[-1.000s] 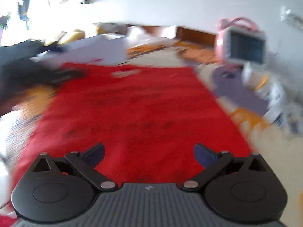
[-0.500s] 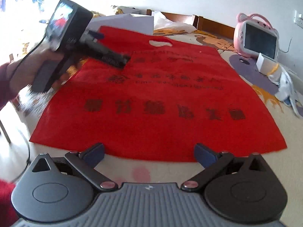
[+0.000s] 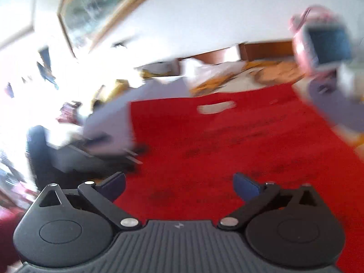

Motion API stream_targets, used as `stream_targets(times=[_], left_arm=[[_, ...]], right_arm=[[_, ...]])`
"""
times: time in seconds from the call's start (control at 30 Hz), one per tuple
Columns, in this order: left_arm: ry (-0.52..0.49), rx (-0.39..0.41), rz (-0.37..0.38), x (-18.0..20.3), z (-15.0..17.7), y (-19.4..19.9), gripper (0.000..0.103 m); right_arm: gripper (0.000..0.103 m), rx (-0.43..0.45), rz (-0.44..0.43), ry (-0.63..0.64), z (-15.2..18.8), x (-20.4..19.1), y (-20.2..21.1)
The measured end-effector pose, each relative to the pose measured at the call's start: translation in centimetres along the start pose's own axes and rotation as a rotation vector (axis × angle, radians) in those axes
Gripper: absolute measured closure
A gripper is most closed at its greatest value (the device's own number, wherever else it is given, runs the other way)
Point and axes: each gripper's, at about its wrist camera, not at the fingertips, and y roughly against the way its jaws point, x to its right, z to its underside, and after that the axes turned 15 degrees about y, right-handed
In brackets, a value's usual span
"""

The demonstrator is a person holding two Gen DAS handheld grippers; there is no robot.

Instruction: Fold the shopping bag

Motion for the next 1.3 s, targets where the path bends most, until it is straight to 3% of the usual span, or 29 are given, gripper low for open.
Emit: stream_targets(times=[0.1, 0.13, 0.2, 0.33, 0.43, 0.5, 0.6, 0.73, 0.9, 1.0, 1.07, 1.1, 1.17, 1.27, 1.3], left_arm=[[0.022, -0.074, 0.092, -0.1, -0.4, -0.1, 0.003], [0.022, -0.09, 0.113, 0.0, -0.4, -0.1, 0.002], [0.0, -0.058, 0.082, 0.3, 0.5, 0.4, 0.001], [-0.141, -0.028, 0.005, 2.3, 1.7, 0.8, 0.001], [-0.226, 0.021, -0.04, 3.9, 2.6, 1.2, 0.0], [-0.218, 0.037, -0.088, 4.1, 2.6, 1.1, 0.0], [-0.187, 0.056, -0.138, 3.9, 2.3, 1.1, 0.001], [-0.178, 0.138, -0.112, 3.7, 2.6, 2.6, 0.001], [-0.122, 0.229, -0.09, 2.9, 2.5, 3.7, 0.001], [-0.089, 0.295, -0.087, 2.4, 2.4, 4.5, 0.001], [-0.073, 0.318, -0.093, 2.2, 2.4, 4.7, 0.001], [-0.065, 0.33, -0.095, 2.1, 2.4, 4.8, 0.001], [-0.048, 0.366, -0.087, 1.8, 2.4, 5.2, 0.001], [-0.015, 0.476, -0.017, 1.0, 2.9, 6.8, 0.001], [0.004, 0.515, 0.007, 0.6, 3.0, 7.4, 0.001]], right_arm=[[0.0, -0.151, 0.077, 0.17, 1.2, -1.5, -0.3], [0.0, -0.151, 0.074, 0.198, 2.0, -1.9, 0.4], [0.0, -0.152, 0.069, 0.254, 3.6, -2.6, 1.9], [0.0, -0.168, 0.19, 0.365, 7.0, -3.0, 7.0], [0.0, -0.196, 0.184, 0.349, 8.1, -2.2, 8.9], [0.0, -0.203, 0.164, 0.339, 8.2, -1.9, 9.0], [0.001, -0.182, 0.134, 0.359, 7.9, -1.7, 8.1], [0.001, -0.142, 0.119, 0.391, 6.2, -2.0, 4.2], [0.0, -0.082, 0.178, 0.54, 4.2, -3.5, 0.1], [0.0, -0.032, 0.164, 0.527, 3.5, -3.9, -0.8], [0.008, 0.0, 0.152, 0.517, 3.0, -4.1, -1.4], [0.015, -0.002, 0.106, 0.472, 2.7, -3.9, -2.0], [0.043, 0.003, 0.038, 0.388, 2.1, -3.1, -3.0], [0.052, 0.022, -0.031, 0.27, 1.0, -1.7, -4.1], [0.053, 0.052, -0.016, 0.238, 0.8, -1.2, -4.0]])
